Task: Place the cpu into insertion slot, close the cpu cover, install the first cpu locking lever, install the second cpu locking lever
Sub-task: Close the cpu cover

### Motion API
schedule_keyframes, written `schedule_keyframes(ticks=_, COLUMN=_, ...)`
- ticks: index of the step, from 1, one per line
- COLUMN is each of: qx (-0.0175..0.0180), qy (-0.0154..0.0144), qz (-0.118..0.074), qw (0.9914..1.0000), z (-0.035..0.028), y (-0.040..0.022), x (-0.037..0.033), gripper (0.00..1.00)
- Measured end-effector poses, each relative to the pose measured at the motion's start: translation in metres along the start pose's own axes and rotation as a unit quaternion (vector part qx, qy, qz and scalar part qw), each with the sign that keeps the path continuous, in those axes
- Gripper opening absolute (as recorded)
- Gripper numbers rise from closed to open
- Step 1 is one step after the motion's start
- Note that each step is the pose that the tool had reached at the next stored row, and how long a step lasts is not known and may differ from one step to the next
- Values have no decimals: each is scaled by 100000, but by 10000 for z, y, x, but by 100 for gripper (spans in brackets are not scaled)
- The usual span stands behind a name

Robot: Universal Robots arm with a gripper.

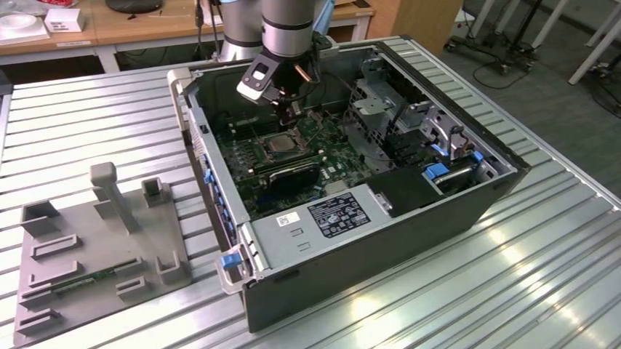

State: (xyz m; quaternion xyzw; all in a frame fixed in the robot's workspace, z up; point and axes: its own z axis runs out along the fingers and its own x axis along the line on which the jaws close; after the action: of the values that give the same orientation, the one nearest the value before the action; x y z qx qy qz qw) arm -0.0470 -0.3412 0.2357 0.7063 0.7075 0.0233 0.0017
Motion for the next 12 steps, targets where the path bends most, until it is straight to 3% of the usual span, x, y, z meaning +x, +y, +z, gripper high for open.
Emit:
schedule_keyframes(ticks=5, qx=6, qy=-7, qz=0, qw=100000, z=-26, y=1, x=1, gripper=11)
schedule_keyframes(ticks=12, qx=2, qy=0, qz=-1, qw=100000, z=-117, y=4, x=3, gripper=11)
